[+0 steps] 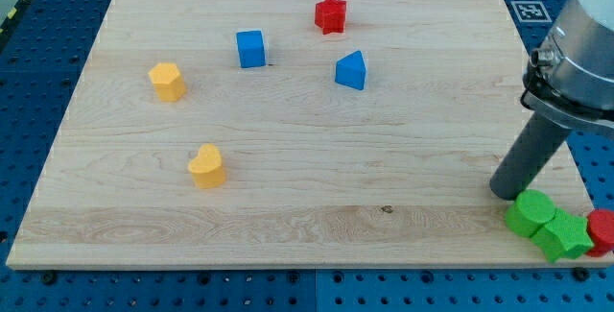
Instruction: Move your arm to the yellow heart
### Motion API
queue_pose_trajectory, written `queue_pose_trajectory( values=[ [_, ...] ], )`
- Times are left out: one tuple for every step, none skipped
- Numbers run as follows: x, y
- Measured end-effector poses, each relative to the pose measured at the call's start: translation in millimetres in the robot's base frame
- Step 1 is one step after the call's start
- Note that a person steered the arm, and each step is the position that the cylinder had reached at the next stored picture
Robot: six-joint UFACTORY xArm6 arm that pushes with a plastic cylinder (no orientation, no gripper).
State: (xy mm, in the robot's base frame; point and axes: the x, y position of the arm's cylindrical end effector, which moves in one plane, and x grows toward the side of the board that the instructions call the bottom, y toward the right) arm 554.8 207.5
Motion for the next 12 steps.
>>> queue_pose_trajectory(
  values=[
    [12.3, 0.4],
    [7.9, -2.6],
    [-24.8, -46.6],
    [-32.4, -113.0],
    [-32.1, -176.9],
    [-11.7, -216.6],
    [18.9, -242.1],
    [20.1, -302.6],
    [15.3, -373.1],
    [-20.1, -389.8],
    [-55.5, -389.8],
    [-56.3, -380.8]
  ],
)
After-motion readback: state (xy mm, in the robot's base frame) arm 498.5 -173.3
